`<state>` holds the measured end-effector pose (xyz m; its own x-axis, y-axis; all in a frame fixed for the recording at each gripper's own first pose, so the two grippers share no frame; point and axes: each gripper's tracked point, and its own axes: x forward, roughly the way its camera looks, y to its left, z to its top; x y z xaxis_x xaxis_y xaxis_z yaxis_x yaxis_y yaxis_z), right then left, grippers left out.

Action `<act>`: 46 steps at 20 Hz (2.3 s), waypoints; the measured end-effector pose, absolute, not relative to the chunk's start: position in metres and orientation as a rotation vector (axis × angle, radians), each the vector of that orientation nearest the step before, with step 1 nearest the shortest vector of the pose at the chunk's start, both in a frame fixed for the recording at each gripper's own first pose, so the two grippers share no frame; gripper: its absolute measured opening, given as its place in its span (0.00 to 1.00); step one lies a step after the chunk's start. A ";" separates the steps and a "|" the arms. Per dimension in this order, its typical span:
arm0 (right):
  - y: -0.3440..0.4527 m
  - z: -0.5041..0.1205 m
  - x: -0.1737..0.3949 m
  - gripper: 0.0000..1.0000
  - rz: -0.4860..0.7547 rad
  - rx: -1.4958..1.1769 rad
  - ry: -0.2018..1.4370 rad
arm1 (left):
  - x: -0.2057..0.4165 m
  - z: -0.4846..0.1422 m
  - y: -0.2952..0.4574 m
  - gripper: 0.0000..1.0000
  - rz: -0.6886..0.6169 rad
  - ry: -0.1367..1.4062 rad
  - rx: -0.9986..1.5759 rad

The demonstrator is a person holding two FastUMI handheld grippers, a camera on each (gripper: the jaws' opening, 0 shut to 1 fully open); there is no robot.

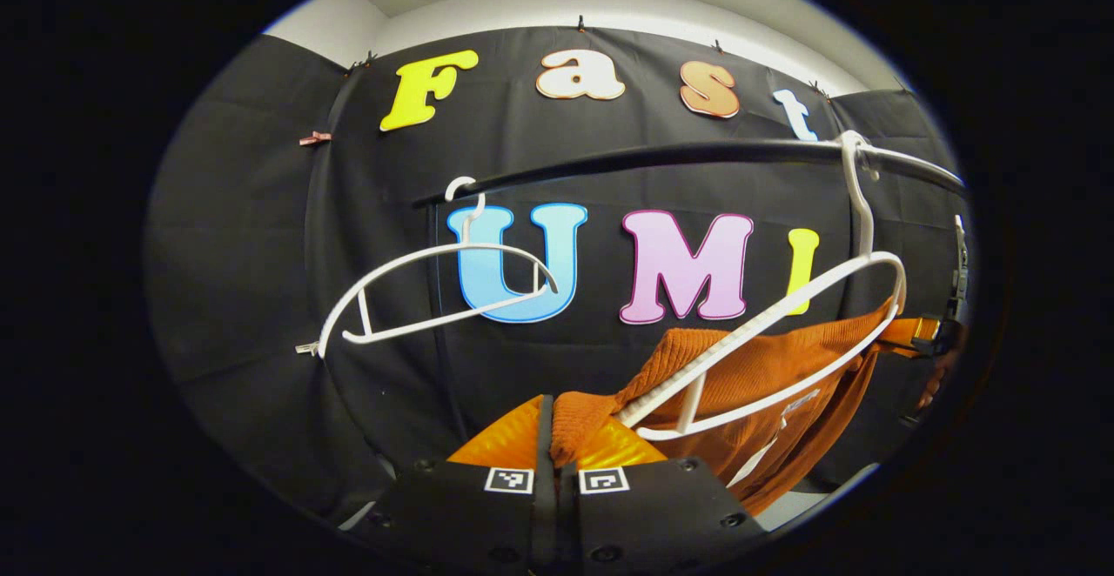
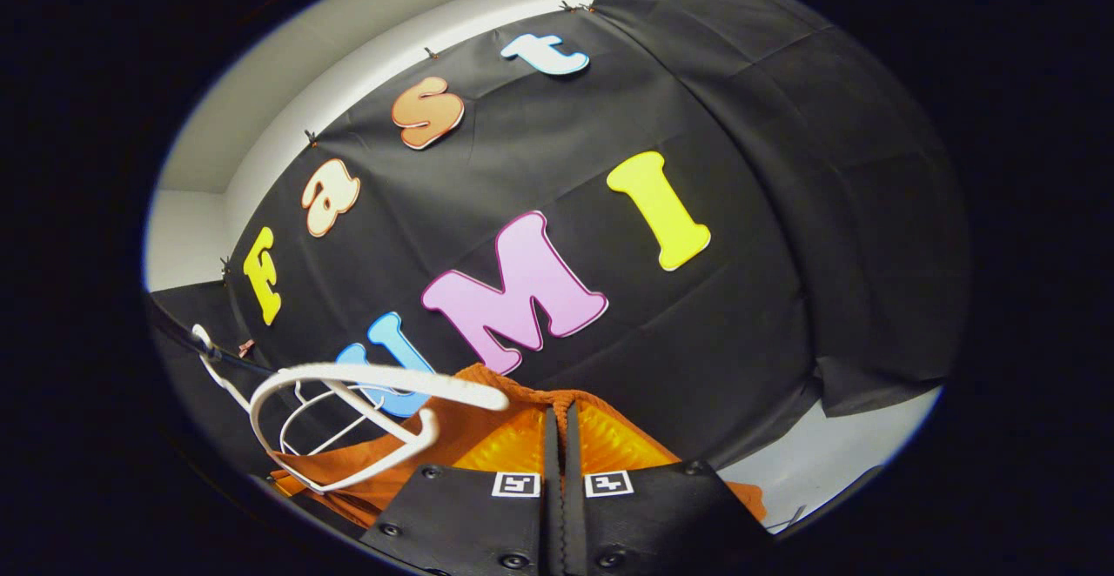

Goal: Grasp the clothes on the hanger with both hands and then place them into the laundry hamper below.

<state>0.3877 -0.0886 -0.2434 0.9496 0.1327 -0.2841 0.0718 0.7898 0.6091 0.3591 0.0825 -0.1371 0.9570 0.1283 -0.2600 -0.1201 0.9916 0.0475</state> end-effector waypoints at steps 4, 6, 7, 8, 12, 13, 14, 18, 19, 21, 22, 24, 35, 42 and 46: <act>-0.046 -0.256 0.357 0.04 0.139 0.692 0.343 | 0.341 -0.176 0.087 0.05 0.131 0.308 0.022; -0.028 -0.261 0.340 0.04 0.189 0.699 0.359 | 0.330 -0.196 0.086 0.05 0.129 0.341 0.025; -0.019 -0.261 0.333 0.04 0.212 0.708 0.368 | 0.325 -0.204 0.085 0.05 0.125 0.353 0.027; -0.011 -0.260 0.325 0.04 0.235 0.717 0.377 | 0.321 -0.212 0.081 0.05 0.117 0.363 0.029; 0.027 -0.249 0.293 0.04 0.361 0.706 0.395 | 0.308 -0.220 0.053 0.05 0.058 0.360 0.052; 0.037 -0.243 0.286 0.09 0.399 0.704 0.390 | 0.306 -0.217 0.045 0.05 0.038 0.355 0.053; 0.047 -0.236 0.277 0.04 0.436 0.702 0.387 | 0.305 -0.215 0.035 0.05 0.017 0.349 0.048; 0.081 -0.212 0.249 0.04 0.569 0.661 0.384 | 0.297 -0.189 -0.007 0.05 -0.073 0.301 0.017; 0.087 -0.205 0.246 0.04 0.592 0.654 0.380 | 0.295 -0.182 -0.017 0.05 -0.098 0.288 0.018; 0.095 -0.196 0.241 0.04 0.625 0.659 0.378 | 0.291 -0.170 -0.032 0.05 -0.136 0.265 0.006; 0.097 -0.192 0.239 0.04 0.635 0.665 0.375 | 0.290 -0.165 -0.035 0.05 -0.147 0.256 -0.014; 0.100 -0.190 0.238 0.04 0.649 0.671 0.360 | 0.287 -0.159 -0.051 0.05 -0.180 0.241 -0.069; 0.085 -0.337 0.233 0.05 0.550 0.521 0.603 | 0.295 -0.305 -0.052 0.05 -0.189 0.438 -0.046; 0.063 -0.469 0.217 0.05 0.409 0.264 0.914 | 0.282 -0.430 -0.036 0.05 -0.107 0.708 -0.055; 0.047 -0.523 0.190 0.05 0.333 0.141 1.080 | 0.261 -0.470 -0.033 0.06 -0.088 0.823 -0.039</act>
<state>0.1896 0.0472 -0.5226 0.4275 0.3332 -0.8404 -0.1971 0.9416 0.2731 0.2610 -0.0328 -0.4701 0.6768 -0.0935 -0.7302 0.0636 0.9956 -0.0686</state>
